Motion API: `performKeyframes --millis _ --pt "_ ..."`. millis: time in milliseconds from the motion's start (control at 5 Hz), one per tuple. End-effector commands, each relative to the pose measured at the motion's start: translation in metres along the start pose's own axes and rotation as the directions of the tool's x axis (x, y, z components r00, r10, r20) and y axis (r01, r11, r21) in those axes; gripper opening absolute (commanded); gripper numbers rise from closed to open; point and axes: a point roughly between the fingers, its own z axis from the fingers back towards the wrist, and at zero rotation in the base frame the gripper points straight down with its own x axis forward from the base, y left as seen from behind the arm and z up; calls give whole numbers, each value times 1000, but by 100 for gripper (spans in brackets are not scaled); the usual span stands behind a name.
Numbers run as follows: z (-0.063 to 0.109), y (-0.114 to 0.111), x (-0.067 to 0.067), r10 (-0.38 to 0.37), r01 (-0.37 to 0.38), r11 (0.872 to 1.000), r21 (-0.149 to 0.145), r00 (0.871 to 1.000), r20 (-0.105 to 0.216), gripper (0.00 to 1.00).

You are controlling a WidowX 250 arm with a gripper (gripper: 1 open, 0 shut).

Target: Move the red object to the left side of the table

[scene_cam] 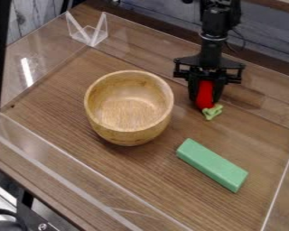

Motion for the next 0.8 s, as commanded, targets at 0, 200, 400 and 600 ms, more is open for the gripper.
performKeyframes --millis 0,200,400,600 --pt "15 9 10 52 -50 999 -18 996 74 100" --pt "11 10 10 68 -66 998 -22 994 81 0" --pt "9 8 8 57 -55 998 -22 995 87 0" --pt "9 4 7 53 -50 998 -28 994 93 0"
